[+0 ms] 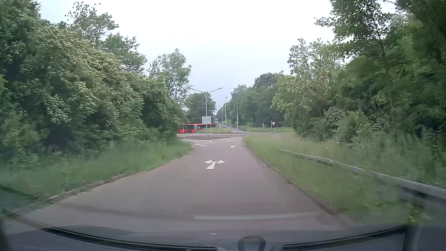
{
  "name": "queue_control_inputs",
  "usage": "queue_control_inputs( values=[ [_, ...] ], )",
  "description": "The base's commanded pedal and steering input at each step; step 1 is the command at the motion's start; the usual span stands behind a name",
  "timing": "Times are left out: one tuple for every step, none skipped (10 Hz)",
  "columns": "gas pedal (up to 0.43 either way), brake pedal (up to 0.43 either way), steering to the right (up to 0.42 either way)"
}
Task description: Follow the waypoints while adhering to traffic rules and regulations
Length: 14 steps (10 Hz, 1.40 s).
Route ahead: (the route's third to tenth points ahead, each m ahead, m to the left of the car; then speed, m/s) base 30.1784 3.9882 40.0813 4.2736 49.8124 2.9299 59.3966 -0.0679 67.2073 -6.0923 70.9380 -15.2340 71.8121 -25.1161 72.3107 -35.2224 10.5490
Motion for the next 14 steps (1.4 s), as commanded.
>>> queue_control_inputs(
  values=[
    [0.000, 0.165, -0.001],
    [0.000, 0.171, -0.001],
    [0.000, 0.171, -0.001],
    [0.000, 0.171, -0.001],
    [0.000, 0.171, -0.001],
    [0.000, 0.177, -0.001],
    [0.000, 0.177, -0.001],
    [0.000, 0.177, -0.001],
    [0.000, 0.183, -0.001],
    [0.000, 0.183, -0.001],
    [0.000, 0.183, -0.001],
    [0.000, 0.183, -0.001],
    [0.000, 0.189, -0.001],
    [0.000, 0.189, -0.001]
  ],
)
